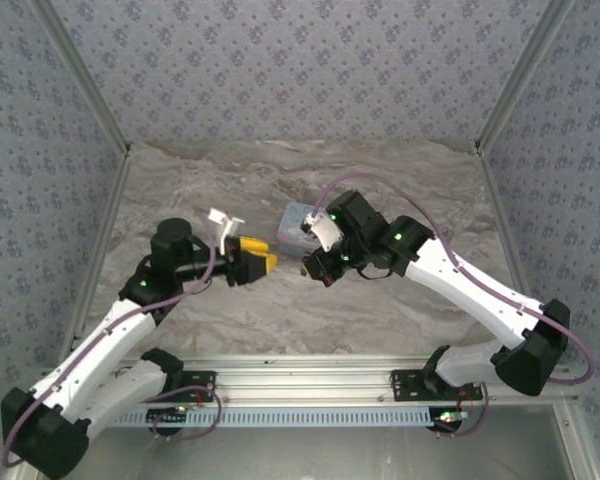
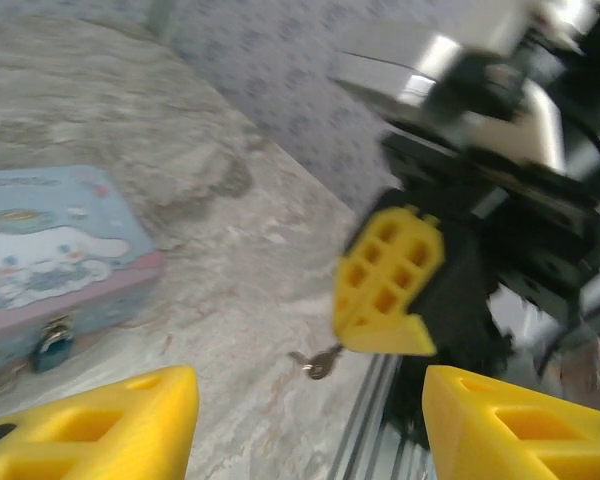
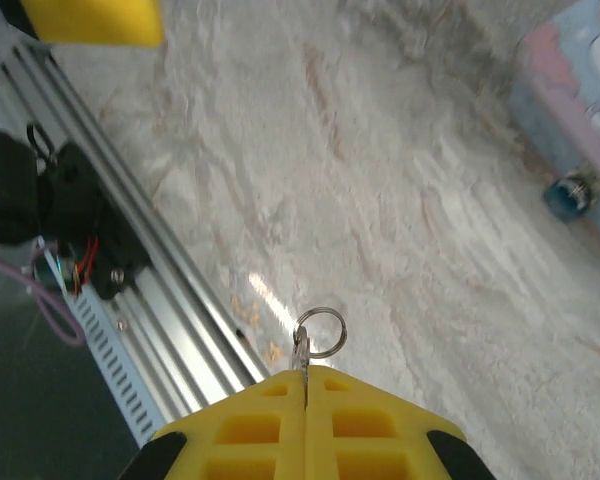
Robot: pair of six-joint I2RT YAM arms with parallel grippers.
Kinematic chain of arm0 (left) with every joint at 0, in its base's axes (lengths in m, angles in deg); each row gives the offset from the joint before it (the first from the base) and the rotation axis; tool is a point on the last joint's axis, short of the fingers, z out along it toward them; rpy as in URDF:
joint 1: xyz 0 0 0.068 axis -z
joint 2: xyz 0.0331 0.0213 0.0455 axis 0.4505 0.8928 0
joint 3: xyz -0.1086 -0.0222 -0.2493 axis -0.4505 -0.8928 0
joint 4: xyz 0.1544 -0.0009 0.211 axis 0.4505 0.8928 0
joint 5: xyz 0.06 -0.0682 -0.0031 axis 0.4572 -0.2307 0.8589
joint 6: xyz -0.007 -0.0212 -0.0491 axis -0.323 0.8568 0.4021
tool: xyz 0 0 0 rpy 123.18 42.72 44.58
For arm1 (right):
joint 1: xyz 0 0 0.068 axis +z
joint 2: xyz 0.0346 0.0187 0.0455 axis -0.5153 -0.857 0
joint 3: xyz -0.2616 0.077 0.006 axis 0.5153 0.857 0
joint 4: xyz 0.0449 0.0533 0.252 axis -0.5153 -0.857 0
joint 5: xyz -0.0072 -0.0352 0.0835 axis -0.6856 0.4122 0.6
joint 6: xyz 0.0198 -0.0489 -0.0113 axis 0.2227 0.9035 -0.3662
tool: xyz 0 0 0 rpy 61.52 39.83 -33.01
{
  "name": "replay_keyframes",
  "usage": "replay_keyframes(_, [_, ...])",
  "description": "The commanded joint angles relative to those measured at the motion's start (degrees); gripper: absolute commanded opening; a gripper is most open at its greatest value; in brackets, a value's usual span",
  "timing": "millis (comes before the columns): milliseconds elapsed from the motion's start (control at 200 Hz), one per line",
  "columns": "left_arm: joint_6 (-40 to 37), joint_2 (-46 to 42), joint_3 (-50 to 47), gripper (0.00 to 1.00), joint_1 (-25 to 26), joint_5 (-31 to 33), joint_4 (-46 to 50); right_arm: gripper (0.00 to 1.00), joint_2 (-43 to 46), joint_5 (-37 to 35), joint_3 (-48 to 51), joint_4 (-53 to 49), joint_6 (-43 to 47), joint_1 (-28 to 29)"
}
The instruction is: Unlock a padlock with a key
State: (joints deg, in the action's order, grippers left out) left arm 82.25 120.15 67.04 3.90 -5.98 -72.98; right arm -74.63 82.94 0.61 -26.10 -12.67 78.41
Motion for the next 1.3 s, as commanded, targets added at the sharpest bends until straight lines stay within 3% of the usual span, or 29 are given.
replay_keyframes(0, [-11.9,0.8,0.5,0.62,3.8,-3.6,-0.1,0.0,0.9,6.4,-1.7,-3.2,3.8,0.3])
replay_keyframes(260, [-14.5,5.3,0.7,0.62,4.9,-6.5,2.0,0.0,1.2,12.4,-1.5,-1.5,4.4,-0.5])
replay_keyframes(650, [-14.0,10.7,2.4,0.6,5.5,-10.4,3.1,0.0,1.4,15.3,0.0,2.1,3.5,-1.3])
replay_keyframes(849, [-13.4,11.7,3.3,0.41,5.6,-10.9,3.7,0.0,0.4,16.2,0.3,2.5,3.5,-1.6])
replay_keyframes(1134, [-12.6,12.9,4.1,0.44,5.6,-11.2,4.1,0.0,-0.9,17.6,0.6,2.2,3.6,-1.9])
replay_keyframes(1189, [-12.6,13.0,4.3,0.33,5.6,-11.6,4.0,0.0,-1.0,17.8,0.7,2.2,3.6,-1.9])
replay_keyframes(1259, [-12.4,13.3,4.4,0.0,5.5,-11.6,4.1,0.0,-1.3,17.8,0.7,2.2,3.6,-1.9])
replay_keyframes(1294, [-12.1,13.6,4.5,0.0,5.5,-11.6,4.1,0.0,-1.3,17.7,0.7,2.2,3.6,-2.0])
